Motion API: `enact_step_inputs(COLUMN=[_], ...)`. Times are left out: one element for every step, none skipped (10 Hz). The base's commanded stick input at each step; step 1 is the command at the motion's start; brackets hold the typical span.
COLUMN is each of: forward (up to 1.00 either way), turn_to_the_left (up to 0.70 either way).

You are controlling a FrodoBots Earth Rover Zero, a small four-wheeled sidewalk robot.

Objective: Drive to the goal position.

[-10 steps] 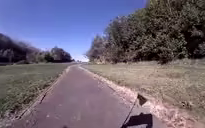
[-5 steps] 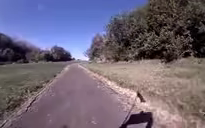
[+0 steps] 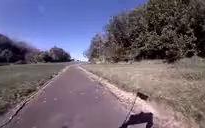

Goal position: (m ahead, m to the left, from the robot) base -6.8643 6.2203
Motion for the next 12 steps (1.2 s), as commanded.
enact_step_inputs(forward=[-0.70, -0.70, -0.70, -0.70, -0.70, -0.70, -0.70, -0.70, -0.70, -0.70, -0.70, -0.70], turn_to_the_left=[0.00, 0.00, 0.00, 0.00, 0.00, 0.00, 0.00, 0.00, 0.00, 0.00, 0.00, -0.04])
